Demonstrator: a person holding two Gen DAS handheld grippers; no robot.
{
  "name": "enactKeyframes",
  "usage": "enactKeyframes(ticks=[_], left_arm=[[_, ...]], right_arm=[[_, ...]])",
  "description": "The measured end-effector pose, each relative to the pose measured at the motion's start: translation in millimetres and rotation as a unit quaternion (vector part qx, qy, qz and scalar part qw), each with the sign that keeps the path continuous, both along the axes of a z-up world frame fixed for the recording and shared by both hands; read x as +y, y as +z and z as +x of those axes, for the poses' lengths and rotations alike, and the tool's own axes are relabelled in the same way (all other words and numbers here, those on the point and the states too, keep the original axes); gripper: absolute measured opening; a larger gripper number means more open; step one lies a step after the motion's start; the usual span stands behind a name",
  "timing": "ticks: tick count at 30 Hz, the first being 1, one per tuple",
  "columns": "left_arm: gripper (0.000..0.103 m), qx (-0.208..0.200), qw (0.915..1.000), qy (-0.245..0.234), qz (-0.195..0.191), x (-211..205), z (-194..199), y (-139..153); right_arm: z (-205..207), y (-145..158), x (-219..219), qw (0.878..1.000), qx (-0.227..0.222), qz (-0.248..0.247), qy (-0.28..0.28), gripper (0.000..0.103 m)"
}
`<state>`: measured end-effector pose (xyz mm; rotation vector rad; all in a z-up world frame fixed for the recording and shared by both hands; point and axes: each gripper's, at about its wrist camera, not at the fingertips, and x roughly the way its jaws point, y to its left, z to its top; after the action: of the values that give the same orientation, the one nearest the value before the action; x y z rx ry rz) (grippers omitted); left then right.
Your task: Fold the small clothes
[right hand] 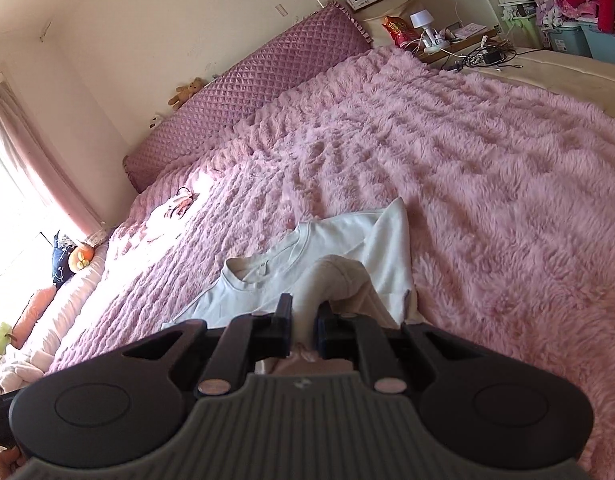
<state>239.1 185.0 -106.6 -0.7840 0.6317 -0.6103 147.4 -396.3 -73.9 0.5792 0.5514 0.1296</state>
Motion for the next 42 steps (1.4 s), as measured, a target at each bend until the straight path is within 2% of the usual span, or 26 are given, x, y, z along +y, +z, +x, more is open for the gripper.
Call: enactKeyframes(ticks=[6, 11, 16, 24, 26, 28, 29, 31, 32, 34, 35, 36, 38, 42], left_arm=[[0.005, -0.021, 0.9997, 0.010, 0.011, -4, 59, 2], [0.005, -0.017, 0.9994, 0.019, 0.022, -12, 105, -6], [0.005, 0.006, 0.9992, 0.040, 0.008, -14, 142, -28], [0.005, 0.060, 0.9942, 0.073, 0.050, -26, 183, -66], [0.011, 0.087, 0.9912, 0.082, 0.057, -28, 189, -72], [0.019, 0.112, 0.9883, 0.084, 0.061, -26, 196, -76], [0.023, 0.115, 0.9878, 0.081, 0.067, -25, 198, -74], [0.023, 0.104, 0.9883, 0.078, 0.080, -21, 196, -61], [0.029, 0.092, 0.9887, 0.079, 0.089, -17, 191, -53], [0.041, 0.069, 0.9895, 0.082, 0.096, -2, 177, -37], [0.044, 0.060, 0.9905, 0.079, 0.095, 6, 169, -31], [0.044, 0.053, 0.9916, 0.075, 0.091, 14, 159, -27], [0.045, 0.045, 0.9937, 0.061, 0.082, 31, 129, -25], [0.045, 0.053, 0.9940, 0.033, 0.090, 47, 66, -39]], right_arm=[[65, -4, 3, 1.000, -0.006, -0.015, -0.015, 0.006], [116, -10, 6, 0.999, -0.001, -0.029, -0.030, 0.006], [163, -22, 10, 0.998, 0.011, -0.047, -0.043, 0.006], [225, -63, 18, 0.994, 0.052, -0.070, -0.067, 0.006], [233, -74, 21, 0.993, 0.059, -0.072, -0.074, 0.006], [242, -85, 19, 0.992, 0.077, -0.068, -0.073, 0.013], [243, -88, 18, 0.992, 0.079, -0.064, -0.073, 0.014], [238, -87, 14, 0.994, 0.070, -0.055, -0.067, 0.015], [232, -83, 12, 0.995, 0.061, -0.052, -0.058, 0.016], [212, -73, 6, 0.998, 0.038, -0.048, -0.032, 0.027], [199, -67, 3, 0.998, 0.027, -0.054, -0.022, 0.030], [182, -60, -1, 0.998, 0.014, -0.064, -0.013, 0.036], [154, -52, -12, 0.997, 0.001, -0.071, 0.001, 0.037], [95, -50, -41, 0.997, 0.010, -0.077, 0.014, 0.039]])
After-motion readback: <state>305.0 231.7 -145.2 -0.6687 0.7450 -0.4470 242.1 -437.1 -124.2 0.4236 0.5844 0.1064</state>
